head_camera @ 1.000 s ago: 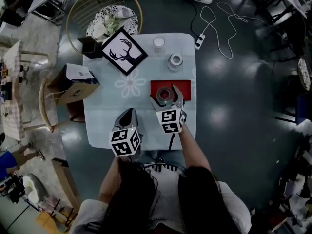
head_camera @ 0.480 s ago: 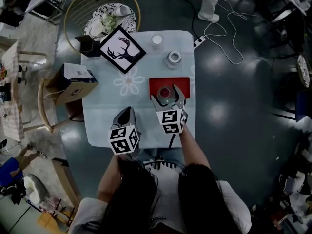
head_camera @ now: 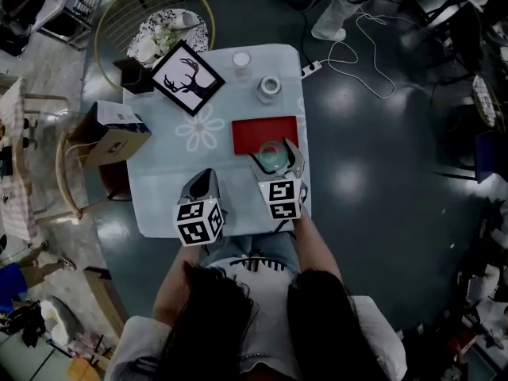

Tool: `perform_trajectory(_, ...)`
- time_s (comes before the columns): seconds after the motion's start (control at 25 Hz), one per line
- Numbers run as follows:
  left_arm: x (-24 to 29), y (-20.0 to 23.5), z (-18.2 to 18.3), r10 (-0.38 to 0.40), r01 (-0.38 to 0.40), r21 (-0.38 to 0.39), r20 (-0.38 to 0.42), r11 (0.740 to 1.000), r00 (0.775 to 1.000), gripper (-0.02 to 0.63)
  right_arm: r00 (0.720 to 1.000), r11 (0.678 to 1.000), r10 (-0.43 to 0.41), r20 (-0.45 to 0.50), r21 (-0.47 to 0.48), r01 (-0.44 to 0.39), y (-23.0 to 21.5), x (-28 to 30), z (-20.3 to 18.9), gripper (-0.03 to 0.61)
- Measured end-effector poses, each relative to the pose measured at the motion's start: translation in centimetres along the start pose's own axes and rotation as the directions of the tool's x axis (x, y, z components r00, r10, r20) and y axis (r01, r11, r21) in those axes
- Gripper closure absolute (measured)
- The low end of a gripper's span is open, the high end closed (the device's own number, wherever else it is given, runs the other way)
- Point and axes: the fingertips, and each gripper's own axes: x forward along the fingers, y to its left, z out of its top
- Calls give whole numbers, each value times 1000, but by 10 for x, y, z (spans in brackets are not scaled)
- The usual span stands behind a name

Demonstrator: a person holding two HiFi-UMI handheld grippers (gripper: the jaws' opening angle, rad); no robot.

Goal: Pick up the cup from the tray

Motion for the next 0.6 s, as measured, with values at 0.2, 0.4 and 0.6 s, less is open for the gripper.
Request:
perform_trajectory(0.2, -3, -13, -7, -34, 34, 40, -6, 999, 999, 612, 999, 1000, -26, -35, 8, 27, -2, -18, -24, 150)
perform_trajectory(0.4, -11, -26, -9, -73, 73, 73, -1, 995, 997, 612, 997, 998, -58, -42, 13, 58, -3, -32, -43, 149)
perform_trajectory(0.6, -17, -26, -16, -78, 78, 90, -6, 993, 997, 612, 997, 998, -44, -56, 47, 47, -1, -34, -59, 149)
